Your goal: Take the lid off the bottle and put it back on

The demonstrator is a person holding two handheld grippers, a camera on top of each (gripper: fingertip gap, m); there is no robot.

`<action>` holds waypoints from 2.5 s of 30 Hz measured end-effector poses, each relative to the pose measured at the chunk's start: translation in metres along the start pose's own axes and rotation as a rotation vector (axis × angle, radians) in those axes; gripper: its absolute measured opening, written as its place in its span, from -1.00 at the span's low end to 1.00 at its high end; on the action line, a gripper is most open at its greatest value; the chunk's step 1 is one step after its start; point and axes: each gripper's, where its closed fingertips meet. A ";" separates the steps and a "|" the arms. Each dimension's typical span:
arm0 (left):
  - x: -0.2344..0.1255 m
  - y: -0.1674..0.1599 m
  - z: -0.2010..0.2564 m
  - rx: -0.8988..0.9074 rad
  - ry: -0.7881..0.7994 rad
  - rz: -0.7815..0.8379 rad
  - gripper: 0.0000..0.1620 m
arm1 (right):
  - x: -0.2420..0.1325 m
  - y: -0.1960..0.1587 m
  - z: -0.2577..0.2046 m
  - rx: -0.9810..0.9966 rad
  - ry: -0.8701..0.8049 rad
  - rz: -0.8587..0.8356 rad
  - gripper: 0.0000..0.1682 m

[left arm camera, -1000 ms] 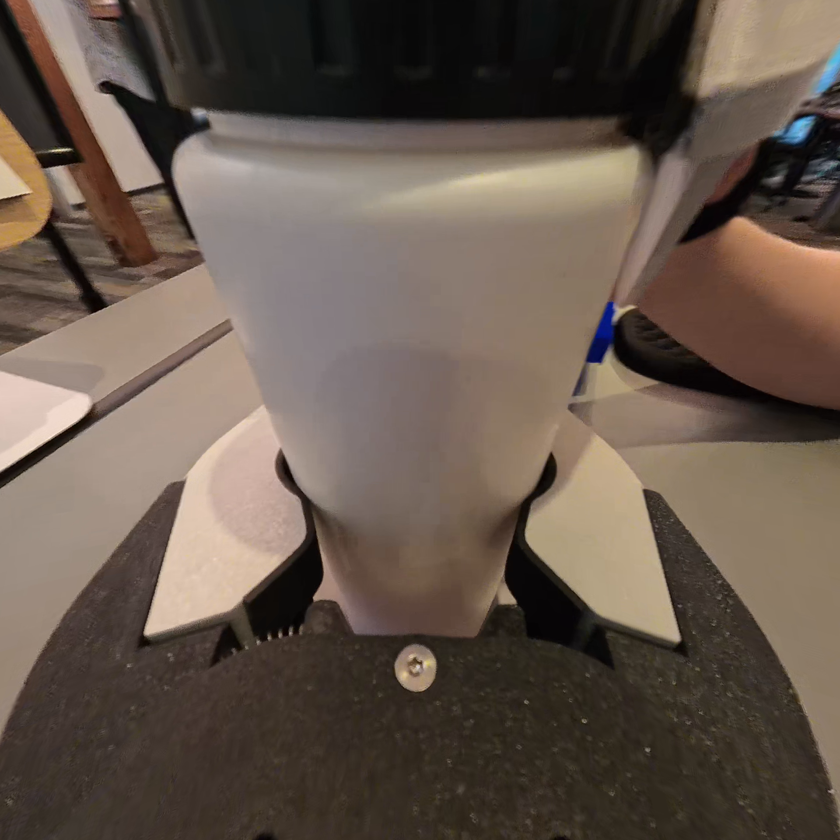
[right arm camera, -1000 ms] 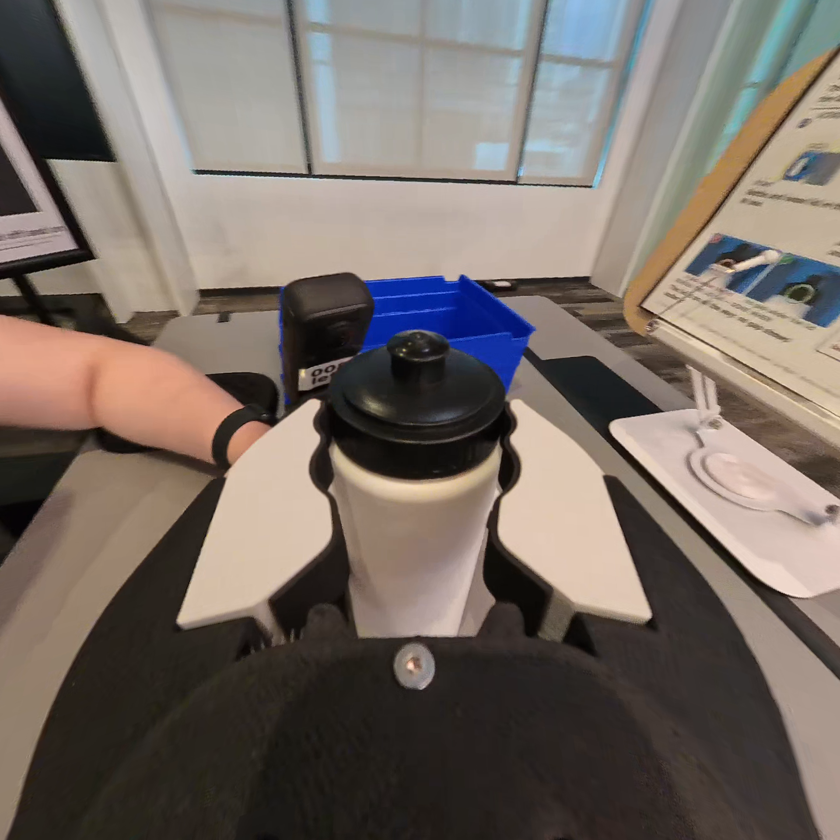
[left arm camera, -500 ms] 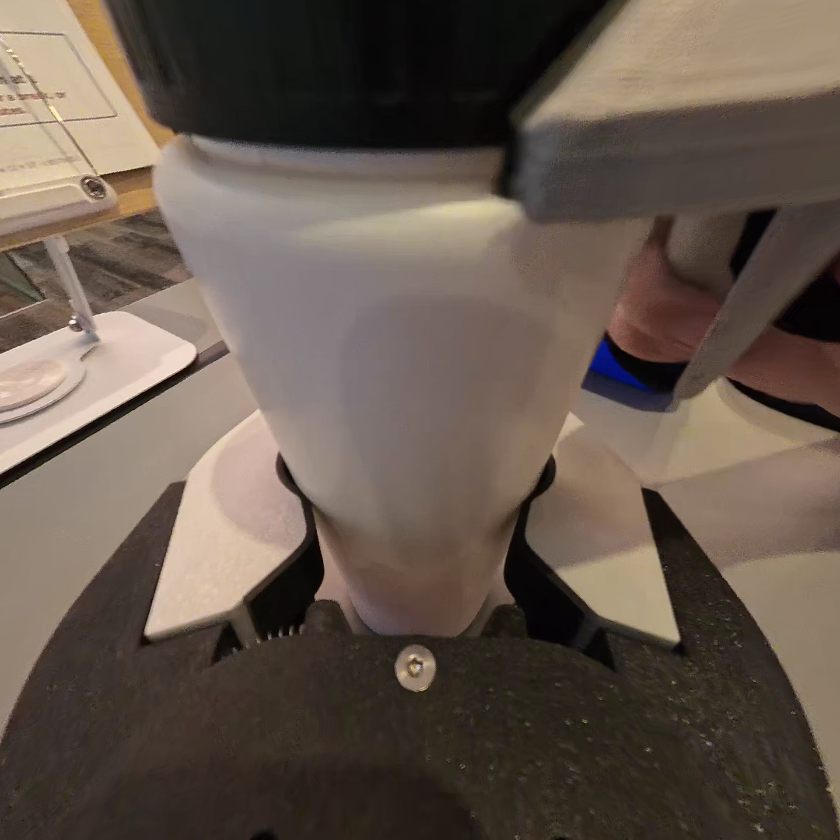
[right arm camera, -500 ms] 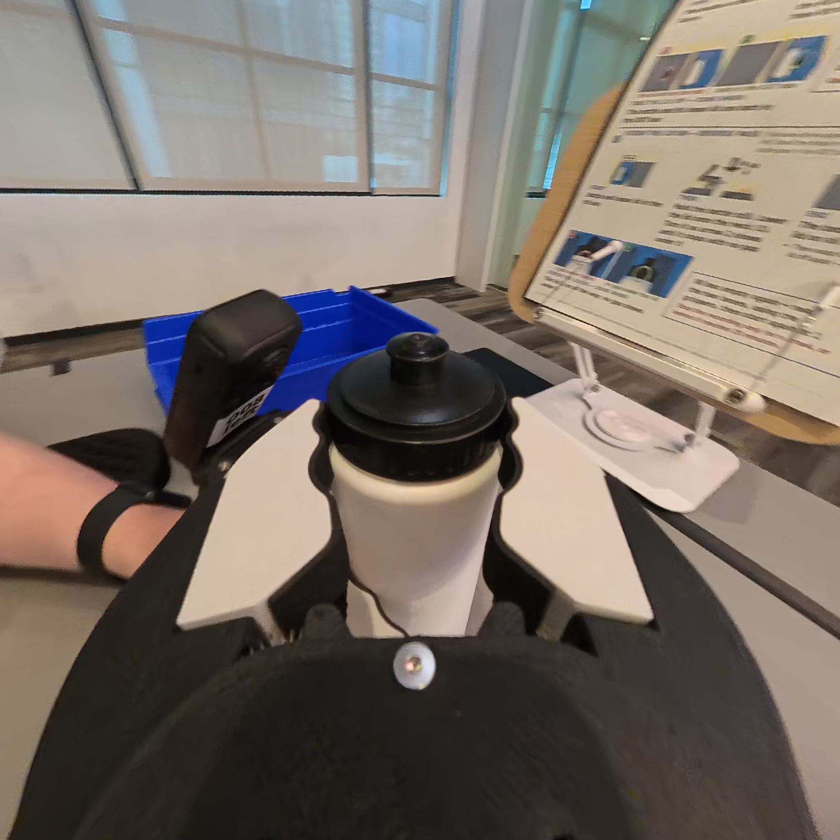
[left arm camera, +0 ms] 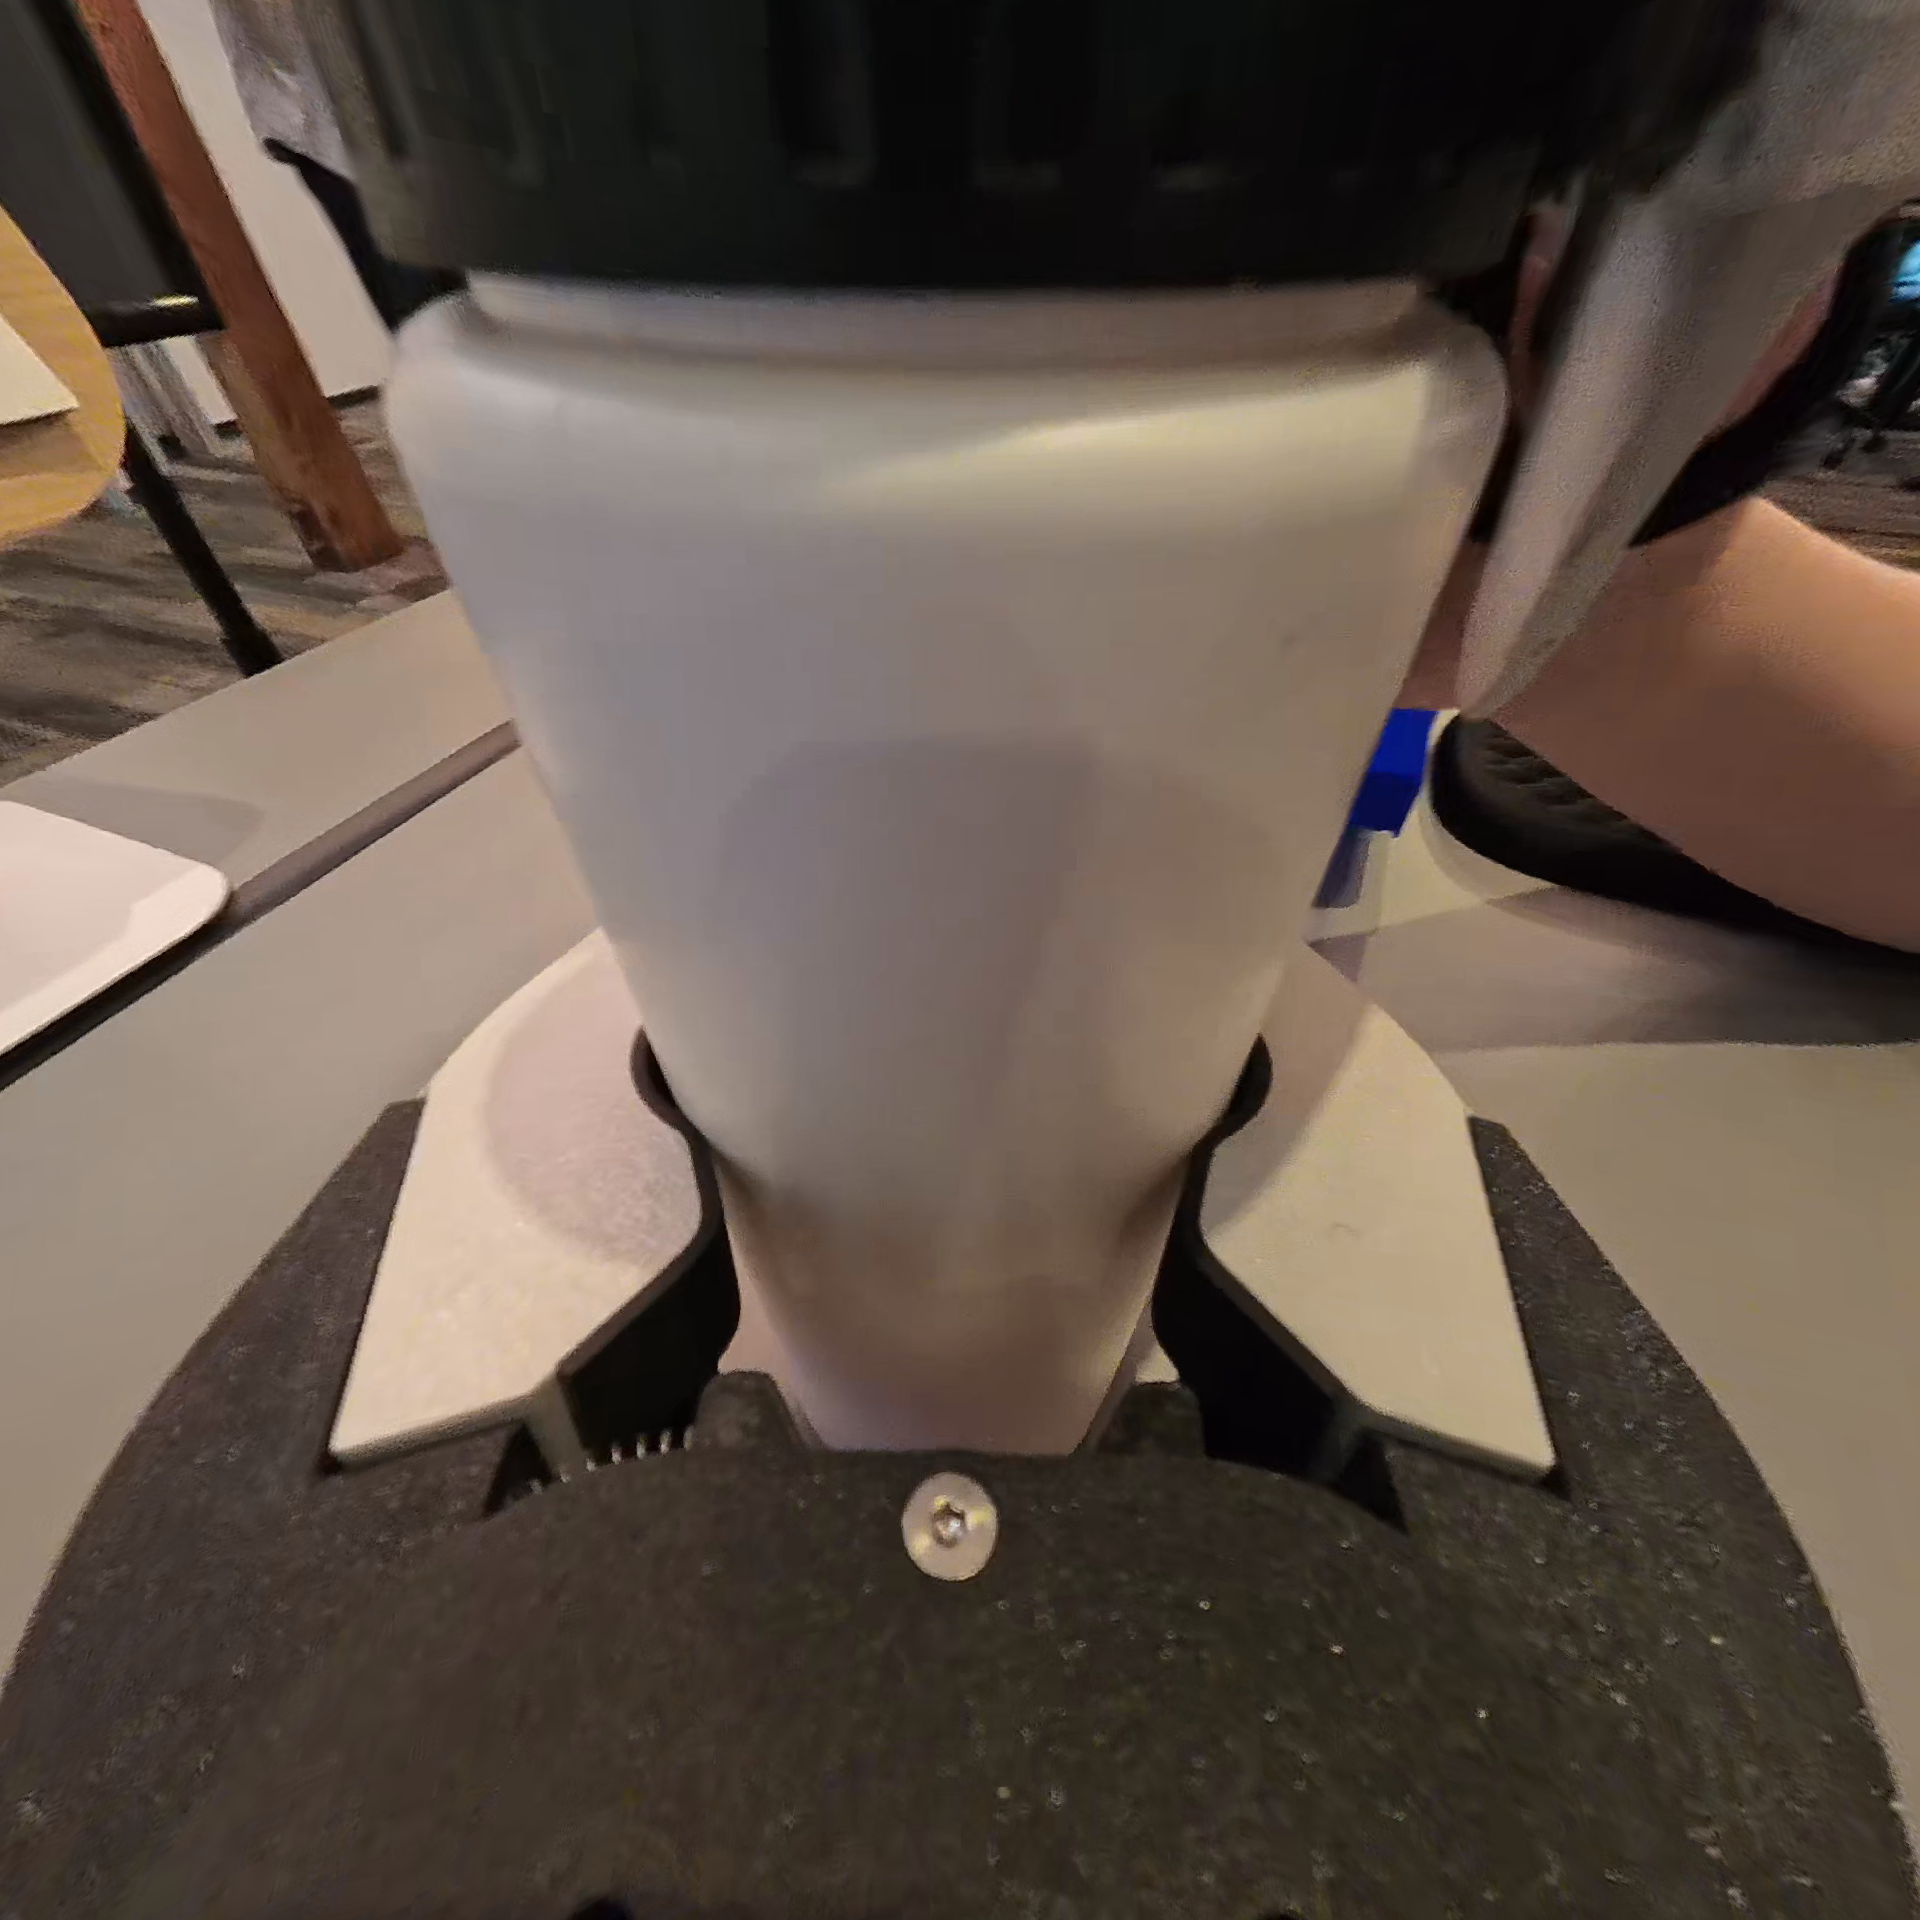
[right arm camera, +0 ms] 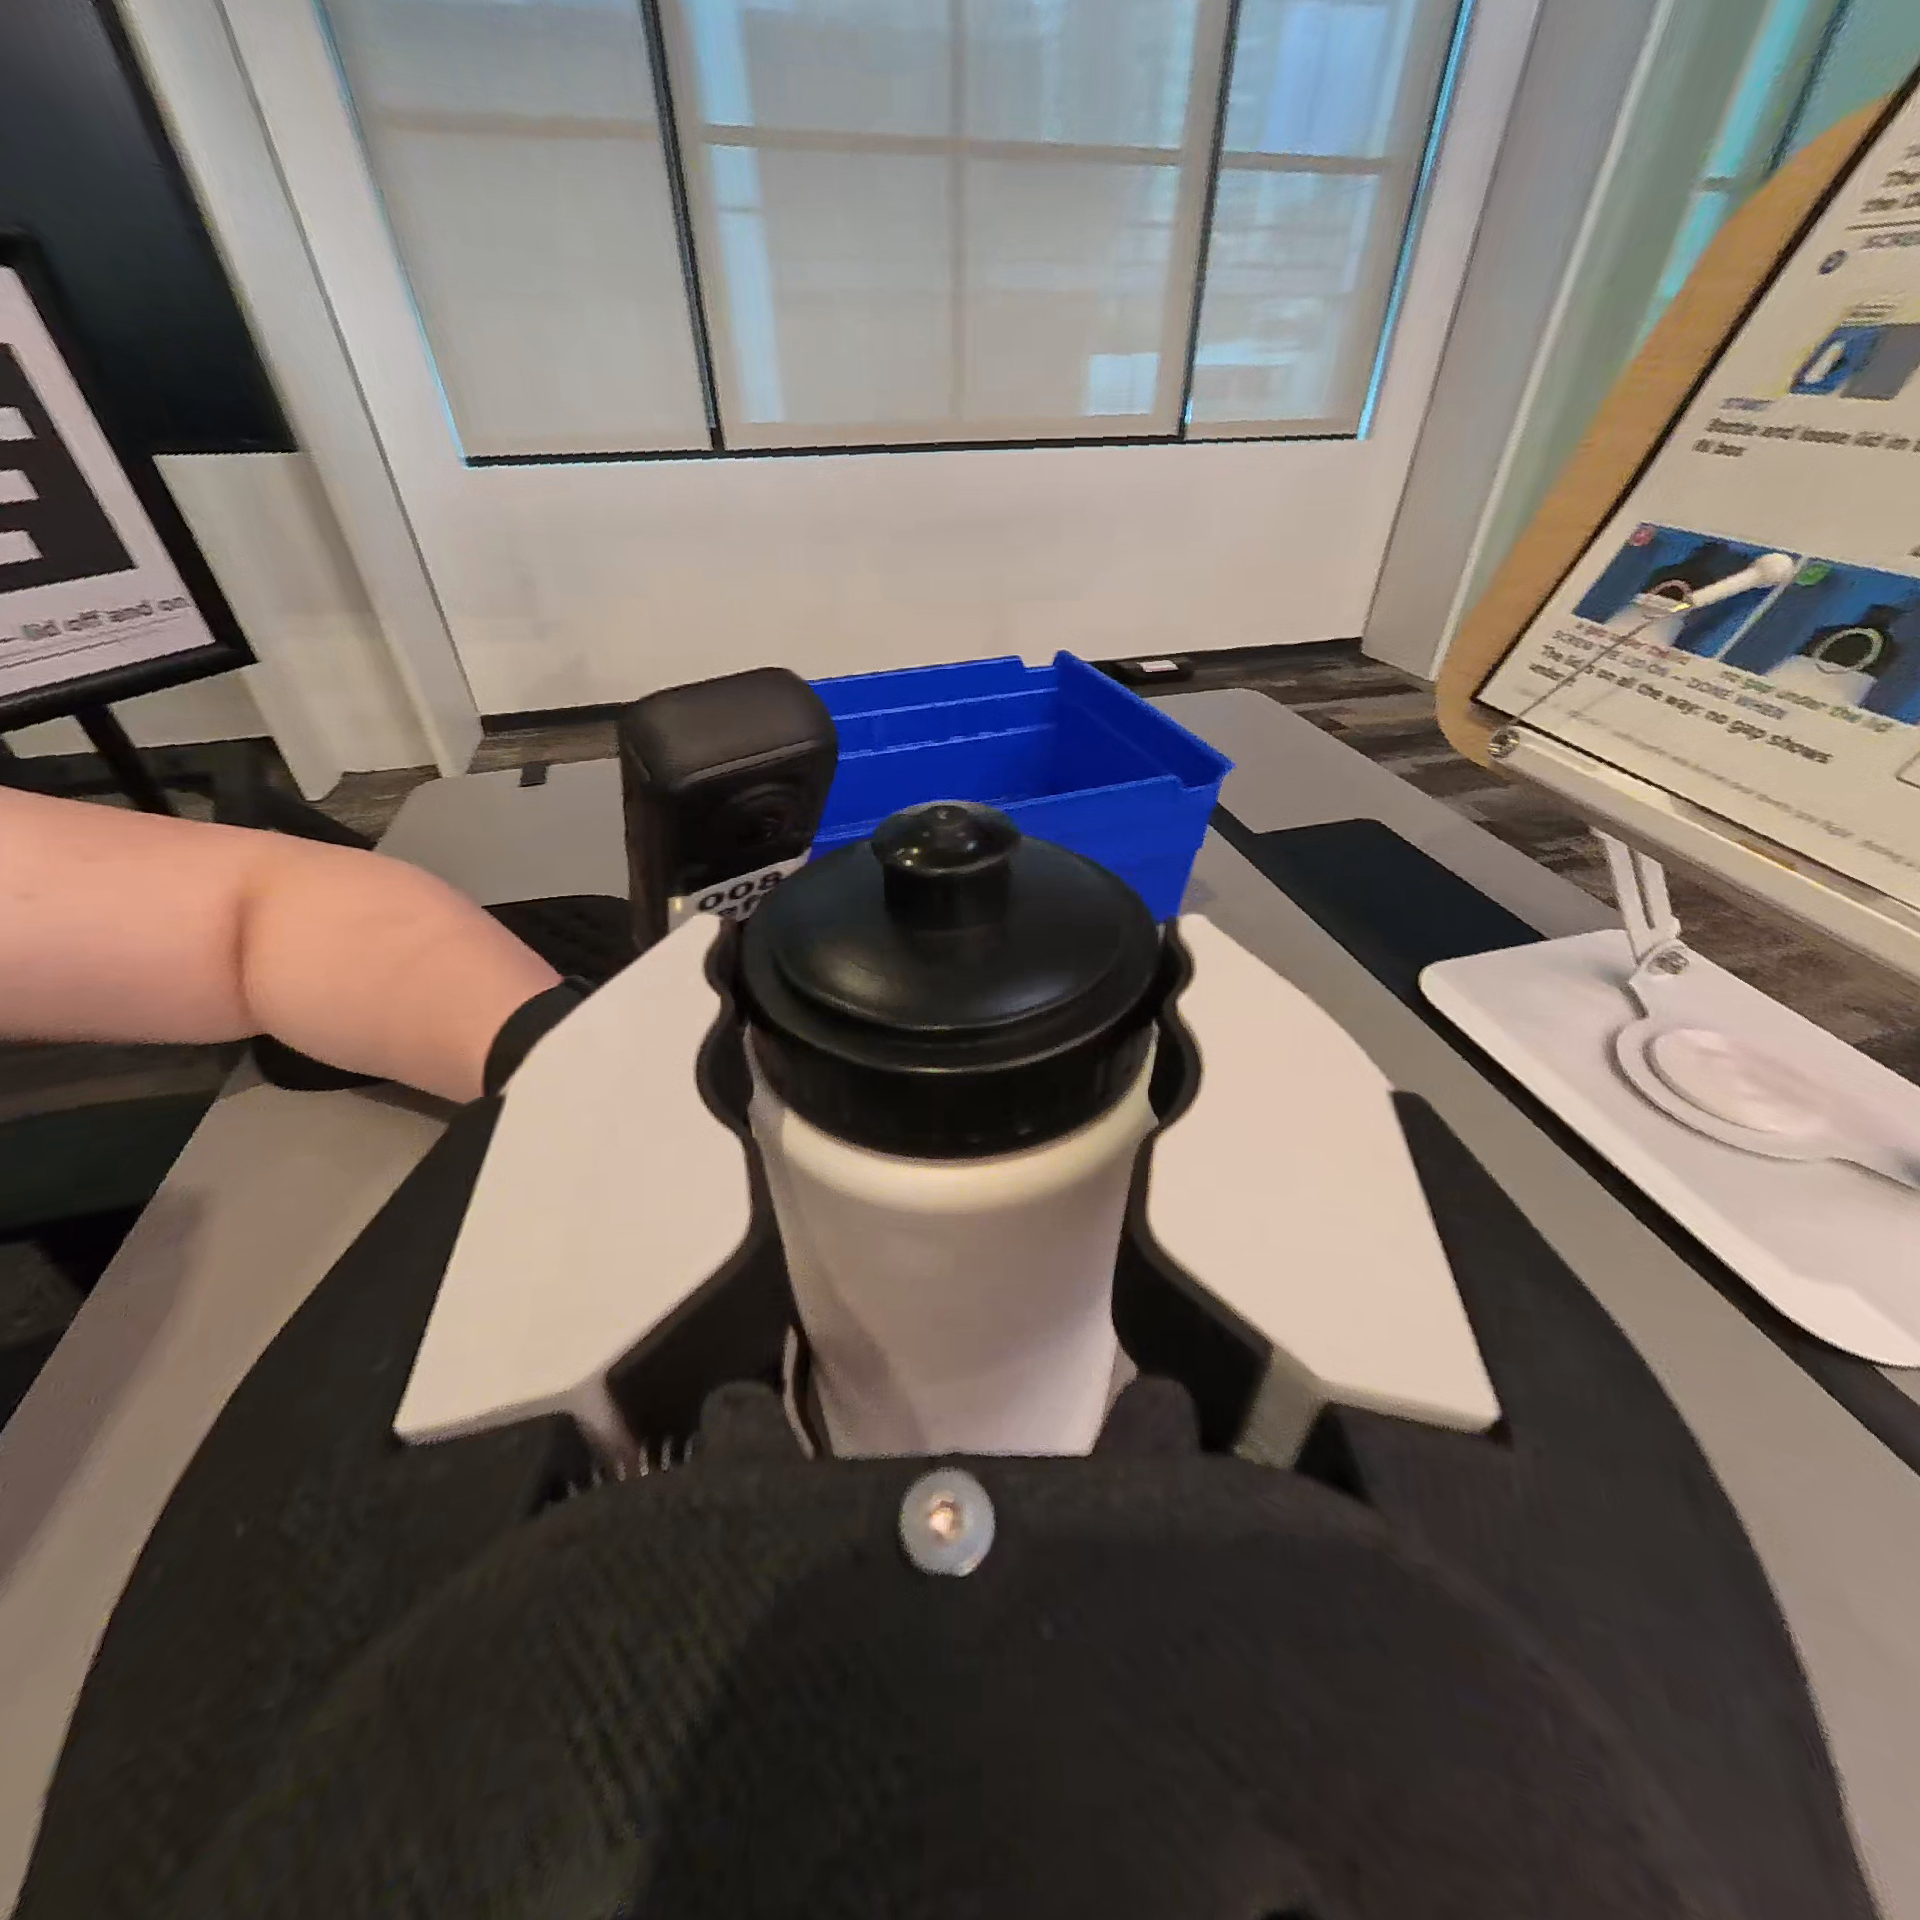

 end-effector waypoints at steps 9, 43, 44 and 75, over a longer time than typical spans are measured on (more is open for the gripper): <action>-0.002 -0.007 -0.023 -0.025 0.179 -0.082 0.25 | 0.005 0.003 0.018 0.031 -0.396 0.121 -0.09; 0.001 -0.008 -0.020 -0.021 0.109 -0.075 0.25 | 0.000 -0.001 0.010 -0.047 -0.095 -0.019 -0.16; 0.000 -0.007 -0.020 -0.021 0.101 -0.058 0.25 | 0.001 -0.001 0.008 -0.039 -0.080 -0.016 -0.16; -0.003 0.011 -0.020 0.005 0.138 -0.077 0.23 | 0.002 0.003 0.001 -0.119 -0.120 -0.014 -0.14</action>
Point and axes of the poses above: each gripper's, where its closed fingertips meet, x out along the fingers, y out of its top, z = x × y across the jaws, and after that the axes turned 8 degrees about x, right-handed
